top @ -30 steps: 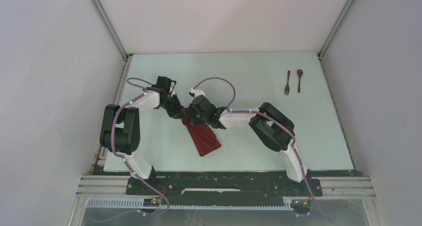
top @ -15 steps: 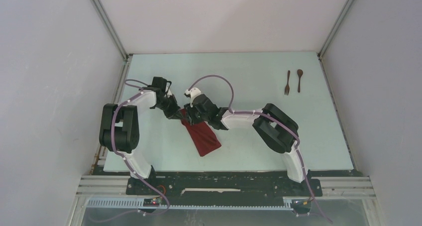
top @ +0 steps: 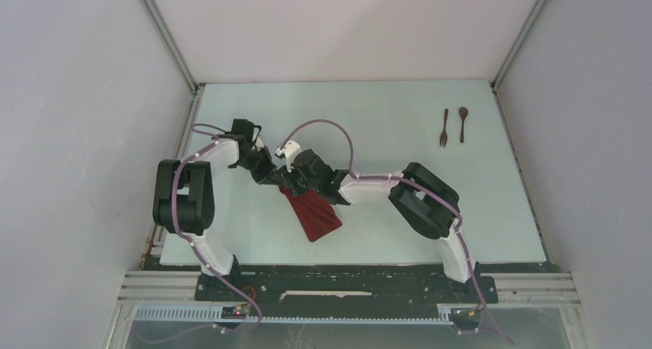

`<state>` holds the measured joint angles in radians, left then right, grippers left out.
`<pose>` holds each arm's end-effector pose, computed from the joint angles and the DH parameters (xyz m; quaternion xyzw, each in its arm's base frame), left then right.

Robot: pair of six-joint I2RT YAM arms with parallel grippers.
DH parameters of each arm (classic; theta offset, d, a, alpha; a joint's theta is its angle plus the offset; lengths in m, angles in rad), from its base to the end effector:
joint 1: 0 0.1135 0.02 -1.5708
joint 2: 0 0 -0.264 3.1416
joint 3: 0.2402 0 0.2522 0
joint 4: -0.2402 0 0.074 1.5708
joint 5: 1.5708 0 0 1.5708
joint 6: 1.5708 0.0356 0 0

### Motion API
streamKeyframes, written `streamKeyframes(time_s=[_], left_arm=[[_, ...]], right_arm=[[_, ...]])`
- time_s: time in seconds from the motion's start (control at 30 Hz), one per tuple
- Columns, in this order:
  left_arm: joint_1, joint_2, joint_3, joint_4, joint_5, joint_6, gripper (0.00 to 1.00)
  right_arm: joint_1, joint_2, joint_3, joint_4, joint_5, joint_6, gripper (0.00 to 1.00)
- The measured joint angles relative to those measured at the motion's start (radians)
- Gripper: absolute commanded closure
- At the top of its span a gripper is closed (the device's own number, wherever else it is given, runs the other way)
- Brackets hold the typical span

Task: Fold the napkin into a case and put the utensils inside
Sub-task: Place the smaller rectangle folded napkin at the center of the board.

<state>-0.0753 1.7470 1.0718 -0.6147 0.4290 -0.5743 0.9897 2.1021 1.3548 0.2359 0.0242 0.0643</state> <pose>0.3224 -0.0392 0.1649 -0.2100 0.9449 -0.2434 0.0624 0.2586 0.3922 0.1650 -0.3797 0.7749 0.2451 0.4419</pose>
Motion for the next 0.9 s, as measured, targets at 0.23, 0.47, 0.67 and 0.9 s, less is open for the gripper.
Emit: streamKeyframes(time_s=[0.23, 0.47, 0.67, 0.9], left_arm=[[0.004, 0.0, 0.002, -0.002, 0.006, 0.003, 1.0], [0.012, -0.001, 0.002, -0.006, 0.02, 0.007, 1.0], [0.021, -0.01, 0.002, -0.015, 0.021, 0.007, 1.0], [0.027, -0.017, 0.002, -0.016, 0.021, 0.008, 0.95]], right_arm=[[-0.003, 0.002, 0.002, 0.0, 0.0, -0.011, 0.6], [-0.006, 0.022, 0.009, -0.007, -0.008, -0.011, 0.63], [-0.005, 0.043, 0.016, -0.01, -0.011, -0.01, 0.71], [-0.005, 0.055, 0.053, -0.039, -0.02, -0.006, 1.0]])
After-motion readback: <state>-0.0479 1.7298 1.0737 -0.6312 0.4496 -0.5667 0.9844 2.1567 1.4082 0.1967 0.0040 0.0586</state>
